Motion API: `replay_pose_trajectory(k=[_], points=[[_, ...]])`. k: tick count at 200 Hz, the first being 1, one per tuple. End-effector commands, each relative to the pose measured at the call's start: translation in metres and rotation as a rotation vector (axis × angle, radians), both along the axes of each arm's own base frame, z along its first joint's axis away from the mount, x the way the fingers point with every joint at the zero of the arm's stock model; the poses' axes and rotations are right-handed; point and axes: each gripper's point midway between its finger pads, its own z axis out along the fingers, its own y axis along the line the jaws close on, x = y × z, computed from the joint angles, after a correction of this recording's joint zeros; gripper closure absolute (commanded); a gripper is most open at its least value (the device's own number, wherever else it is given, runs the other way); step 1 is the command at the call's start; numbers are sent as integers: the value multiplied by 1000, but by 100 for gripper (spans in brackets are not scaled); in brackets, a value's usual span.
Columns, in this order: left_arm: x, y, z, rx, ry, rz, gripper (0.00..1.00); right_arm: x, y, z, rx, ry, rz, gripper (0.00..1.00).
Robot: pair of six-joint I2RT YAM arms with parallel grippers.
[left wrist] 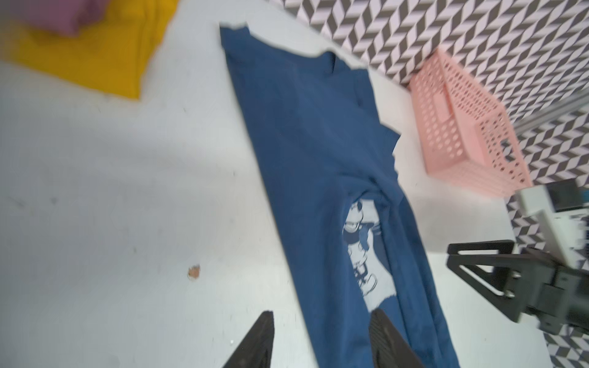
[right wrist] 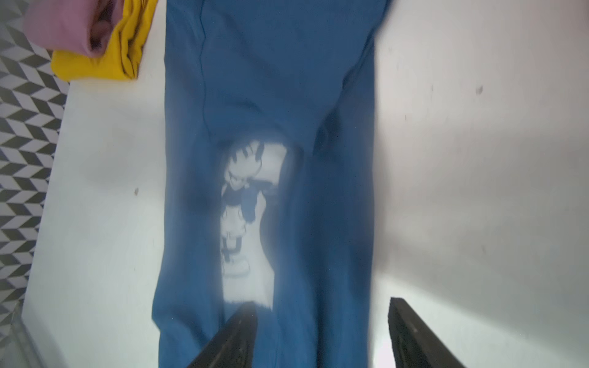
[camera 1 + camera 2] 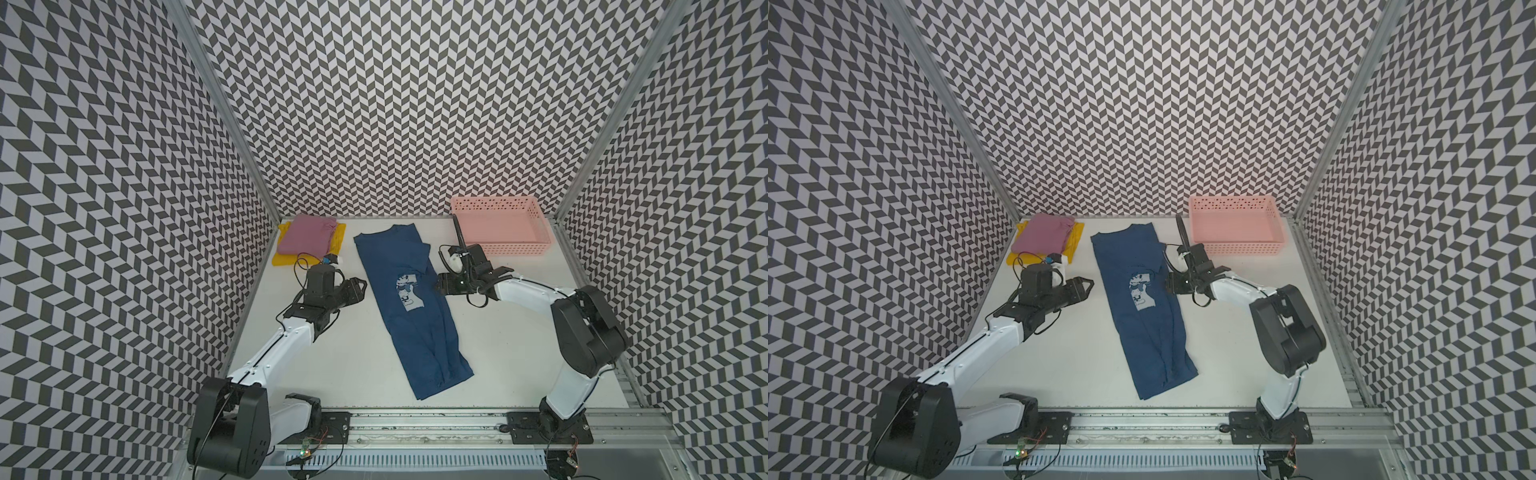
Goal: Fold and stack t-shirts
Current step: Smooth out the T-shirt at the center of the board.
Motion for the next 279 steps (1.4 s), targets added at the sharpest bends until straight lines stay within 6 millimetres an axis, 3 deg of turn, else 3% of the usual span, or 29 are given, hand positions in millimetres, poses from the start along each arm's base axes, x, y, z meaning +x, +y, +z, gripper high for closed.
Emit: replay_pose_trajectory(k=[1,21,49,105,192,279], points=[[10,14,-18,10,17,102,49,-15,3,34,90,-85,10,34],[38,28,-32,50,34,186,49,-39,0,37,96,-67,31,35],[85,30,-55,57,67,253,52,-72,0,35,113,-32,77,35],[156,21,-46,23,-42,247,54,-118,-8,27,142,12,88,37],[207,36,-64,28,-73,259,54,-171,-26,-6,108,154,62,36],[235,14,-77,-41,-102,167,54,-203,-32,-11,118,225,57,36]])
